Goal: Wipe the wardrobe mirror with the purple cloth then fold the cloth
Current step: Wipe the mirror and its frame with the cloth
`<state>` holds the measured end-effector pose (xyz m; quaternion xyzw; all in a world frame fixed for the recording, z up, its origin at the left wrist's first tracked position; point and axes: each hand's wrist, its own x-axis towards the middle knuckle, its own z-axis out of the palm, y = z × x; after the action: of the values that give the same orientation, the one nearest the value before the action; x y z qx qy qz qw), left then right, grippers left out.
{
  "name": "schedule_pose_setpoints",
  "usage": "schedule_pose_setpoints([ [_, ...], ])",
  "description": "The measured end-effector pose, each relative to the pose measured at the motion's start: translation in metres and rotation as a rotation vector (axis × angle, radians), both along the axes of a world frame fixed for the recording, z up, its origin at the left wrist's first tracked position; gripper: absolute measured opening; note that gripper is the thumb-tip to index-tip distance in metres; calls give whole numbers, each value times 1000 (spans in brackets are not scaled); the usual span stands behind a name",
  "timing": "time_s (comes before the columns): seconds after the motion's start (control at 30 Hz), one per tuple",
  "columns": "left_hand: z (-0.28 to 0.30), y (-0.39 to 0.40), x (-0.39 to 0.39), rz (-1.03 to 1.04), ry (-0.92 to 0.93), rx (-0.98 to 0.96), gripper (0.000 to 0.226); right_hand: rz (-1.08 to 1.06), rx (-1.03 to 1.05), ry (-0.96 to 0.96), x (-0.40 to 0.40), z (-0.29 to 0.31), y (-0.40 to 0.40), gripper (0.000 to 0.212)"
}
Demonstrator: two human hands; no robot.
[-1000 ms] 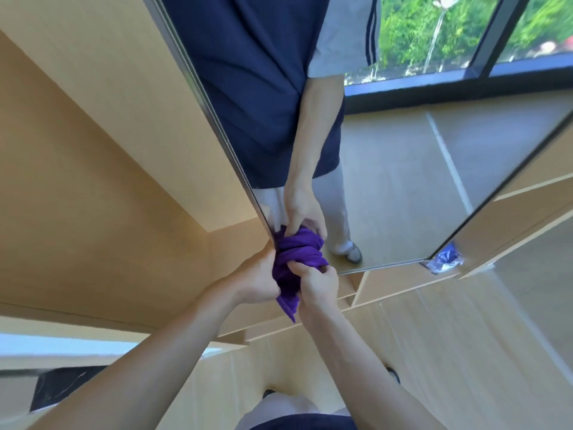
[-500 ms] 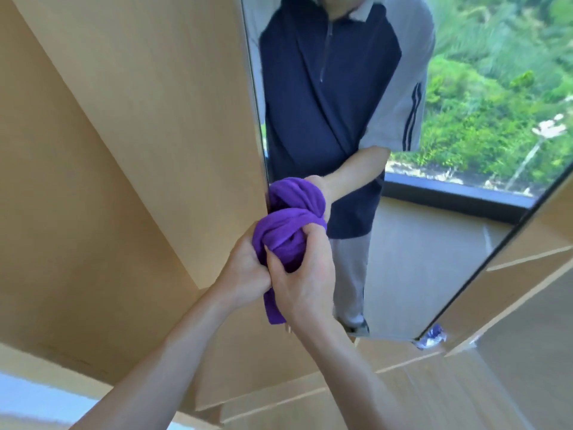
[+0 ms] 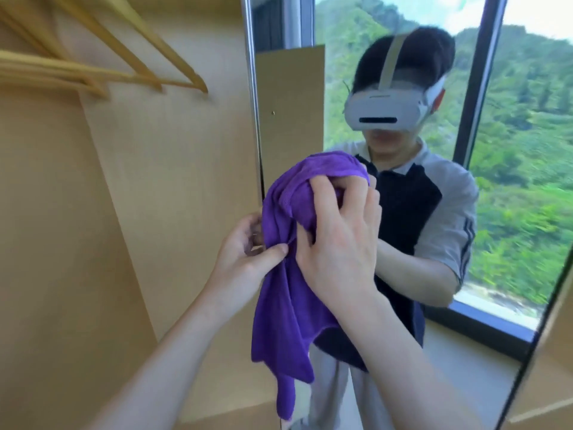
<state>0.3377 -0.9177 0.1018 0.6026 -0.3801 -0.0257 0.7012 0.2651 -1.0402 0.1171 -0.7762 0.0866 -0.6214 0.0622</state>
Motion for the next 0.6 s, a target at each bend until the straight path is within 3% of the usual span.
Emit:
schedule_pose_setpoints([
  [0.2, 83, -16, 18, 20, -78, -147, 24, -87, -174, -9, -10, 87, -23, 60],
  [0.33, 144, -19, 22, -22, -115, -232, 34, -134, -369, 36, -3, 145, -19, 62],
  [0.53, 213, -20, 26, -16, -198, -311, 17, -225, -574, 158, 15, 218, -2, 51],
  [0.6, 224, -22, 27, 24, -224, -325, 30, -260, -616, 162, 16, 236, 2, 49],
])
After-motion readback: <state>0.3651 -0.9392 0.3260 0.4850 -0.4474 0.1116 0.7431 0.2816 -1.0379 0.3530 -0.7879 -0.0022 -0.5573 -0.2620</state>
